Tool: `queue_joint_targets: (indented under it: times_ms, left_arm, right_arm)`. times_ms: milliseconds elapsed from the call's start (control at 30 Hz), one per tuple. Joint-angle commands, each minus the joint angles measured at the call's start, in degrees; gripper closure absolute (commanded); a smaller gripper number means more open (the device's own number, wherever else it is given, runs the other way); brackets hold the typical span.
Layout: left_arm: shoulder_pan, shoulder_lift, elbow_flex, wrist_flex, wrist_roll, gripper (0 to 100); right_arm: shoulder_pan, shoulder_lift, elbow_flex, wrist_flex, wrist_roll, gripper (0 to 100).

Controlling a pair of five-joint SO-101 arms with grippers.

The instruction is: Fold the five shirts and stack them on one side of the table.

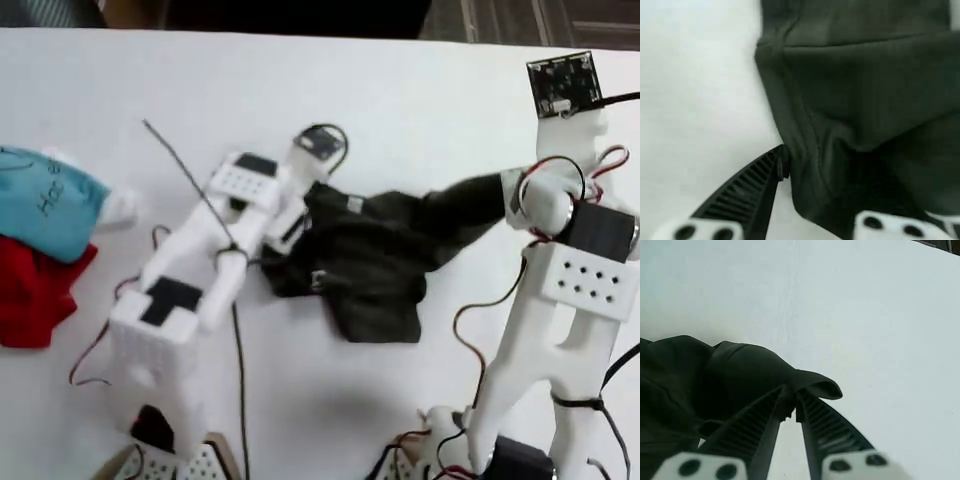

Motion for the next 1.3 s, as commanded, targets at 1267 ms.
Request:
queue_joint_targets:
  times_ms: [1267]
  left_arm:
    - [-22.7, -45.6, 26.2, 31.7, -38.8, 72]
  right_arm:
    - [0.6, -25.8, 31.1, 6.2, 0.5, 97.8]
